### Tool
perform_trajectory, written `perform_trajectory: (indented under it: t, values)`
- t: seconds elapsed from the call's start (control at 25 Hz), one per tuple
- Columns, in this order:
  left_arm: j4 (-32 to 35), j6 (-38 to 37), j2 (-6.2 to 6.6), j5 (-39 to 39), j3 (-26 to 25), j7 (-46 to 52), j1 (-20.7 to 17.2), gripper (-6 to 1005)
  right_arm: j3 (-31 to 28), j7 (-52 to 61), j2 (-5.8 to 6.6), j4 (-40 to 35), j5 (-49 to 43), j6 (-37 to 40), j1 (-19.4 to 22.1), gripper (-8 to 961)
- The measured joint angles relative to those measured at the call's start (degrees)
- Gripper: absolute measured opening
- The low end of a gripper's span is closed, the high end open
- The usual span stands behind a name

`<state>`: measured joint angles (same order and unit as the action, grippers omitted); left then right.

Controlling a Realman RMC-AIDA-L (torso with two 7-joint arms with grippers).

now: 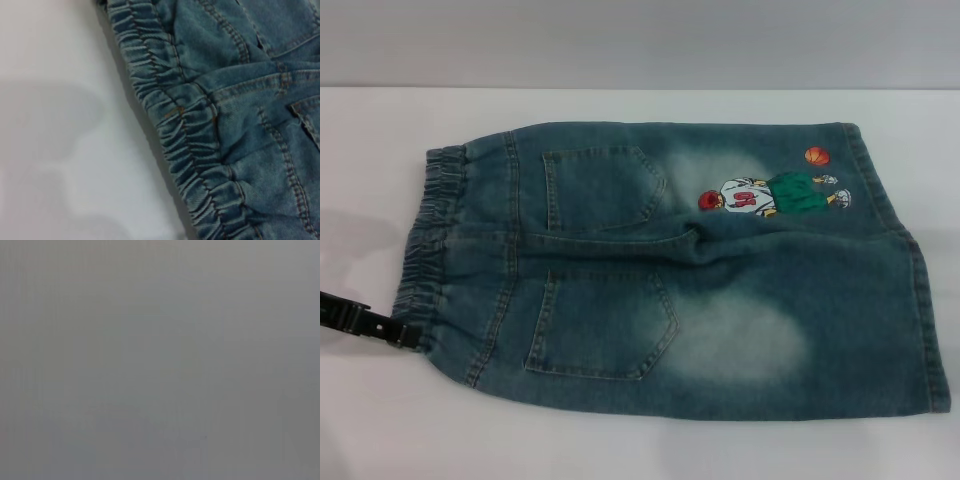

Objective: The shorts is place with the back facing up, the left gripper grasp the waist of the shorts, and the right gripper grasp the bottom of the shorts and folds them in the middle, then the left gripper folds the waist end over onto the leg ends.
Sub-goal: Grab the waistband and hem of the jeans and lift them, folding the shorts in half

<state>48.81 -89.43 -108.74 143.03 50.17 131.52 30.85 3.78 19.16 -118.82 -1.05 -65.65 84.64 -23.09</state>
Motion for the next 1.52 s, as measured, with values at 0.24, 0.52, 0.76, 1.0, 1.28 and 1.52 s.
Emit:
perform_trajectory:
  t: [0.24,0.52,0.76,1.0,1.28,1.52]
  values:
    - [-0.1,-0.1,-0.17,0.0,0.5,0.0,0.3,843,0.0,0.0,0.0,0.0,0.0,0.0,0.2,631]
    - [-0.1,-0.4,-0.44,0.0,0.5,-0.2,0.5,843,0.0,0.0,0.0,0.0,0.0,0.0,0.3,630]
    - [-0.1,-1.2,-0.87,0.0,0.5,-0.5,0.7,843,0.0,0.0,0.0,0.0,0.0,0.0,0.4,630]
    - [-0.1,-1.5,-0.97,-0.3,0.0,-0.7,0.8,842,0.0,0.0,0.0,0.0,0.0,-0.2,0.4,631]
    - [0.1,-3.3,-1.04,-1.1,-2.1,-1.5,1.3,842,0.0,0.0,0.0,0.0,0.0,-0.5,0.6,631]
    - [-0.1,-4.6,-1.27,-1.4,-4.7,-2.8,2.1,843,0.0,0.0,0.0,0.0,0.0,-0.5,0.8,631]
